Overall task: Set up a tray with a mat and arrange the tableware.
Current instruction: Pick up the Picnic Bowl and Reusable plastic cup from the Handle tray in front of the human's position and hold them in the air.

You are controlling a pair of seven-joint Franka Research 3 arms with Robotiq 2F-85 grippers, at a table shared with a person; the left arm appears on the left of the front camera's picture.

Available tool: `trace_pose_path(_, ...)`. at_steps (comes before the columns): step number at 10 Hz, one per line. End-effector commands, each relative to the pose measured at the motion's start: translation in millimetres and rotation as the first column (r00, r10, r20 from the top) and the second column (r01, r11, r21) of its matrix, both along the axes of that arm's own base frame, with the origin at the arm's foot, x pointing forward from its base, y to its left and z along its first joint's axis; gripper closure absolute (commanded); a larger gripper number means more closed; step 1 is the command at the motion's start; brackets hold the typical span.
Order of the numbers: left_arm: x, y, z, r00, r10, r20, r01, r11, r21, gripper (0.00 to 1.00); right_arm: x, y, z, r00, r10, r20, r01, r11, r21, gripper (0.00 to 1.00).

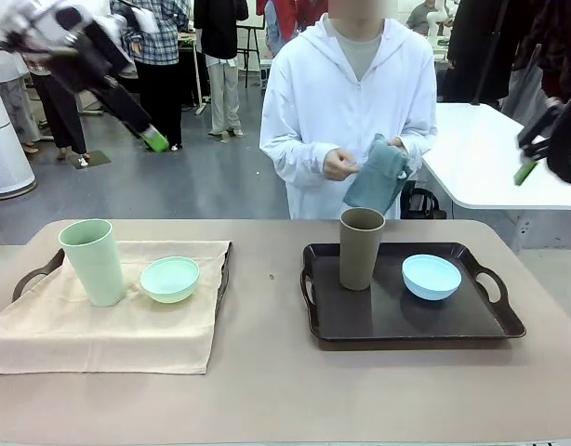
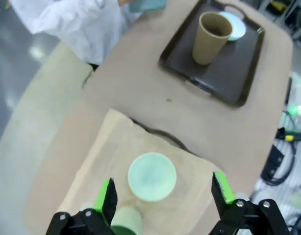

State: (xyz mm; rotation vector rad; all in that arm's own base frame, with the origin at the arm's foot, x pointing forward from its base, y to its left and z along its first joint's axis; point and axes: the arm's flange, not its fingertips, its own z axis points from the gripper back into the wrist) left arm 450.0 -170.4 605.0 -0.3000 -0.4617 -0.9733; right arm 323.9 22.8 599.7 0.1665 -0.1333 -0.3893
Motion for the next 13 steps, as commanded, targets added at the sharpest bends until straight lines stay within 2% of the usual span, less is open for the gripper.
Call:
trace_pose_path(1, 5.2, -18.9, -28.3, 0.997, -0.057, 0.058, 0.054, 0.996, 0.064, 0.00, 15.9, 3.3, -25.9, 0.996, -0.073, 0.048, 0.076, 0.995, -0.062, 0.00)
trace_pose_path(4, 8.7, -59.8, -63.4, 0.992, -0.125, 0.012, 0.123, 0.988, 0.092, 0.00, 37.1, 16.5, -52.0, 0.979, -0.120, 0.164, 0.125, 0.992, -0.023, 0.00)
trace_pose_path(6, 14.8, -68.8, -81.1, 0.989, -0.142, -0.027, 0.144, 0.986, 0.083, 0.00, 42.5, 15.9, -57.6, 0.983, -0.085, 0.161, 0.089, 0.996, -0.013, 0.00)
trace_pose_path(7, 18.0, -67.9, -84.0, 0.992, -0.116, -0.039, 0.118, 0.991, 0.062, 0.00, 45.7, 16.1, -60.1, 0.983, -0.094, 0.156, 0.096, 0.995, -0.006, 0.00)
trace_pose_path(8, 17.2, -59.8, -79.1, 0.992, -0.090, -0.089, 0.090, 0.996, 0.001, 0.00, 45.8, 16.3, -60.9, 0.991, -0.077, 0.114, 0.076, 0.997, 0.008, 0.00)
trace_pose_path(9, 13.2, -71.0, -86.6, 0.992, -0.118, -0.047, 0.121, 0.989, 0.082, 0.00, 42.9, 16.5, -53.8, 0.984, -0.083, 0.157, 0.085, 0.996, -0.005, 0.00)
trace_pose_path(13, 13.2, -71.0, -86.6, 0.992, -0.118, -0.047, 0.121, 0.989, 0.082, 0.00, 44.3, 15.7, -55.2, 0.986, -0.075, 0.148, 0.075, 0.997, 0.006, 0.00)
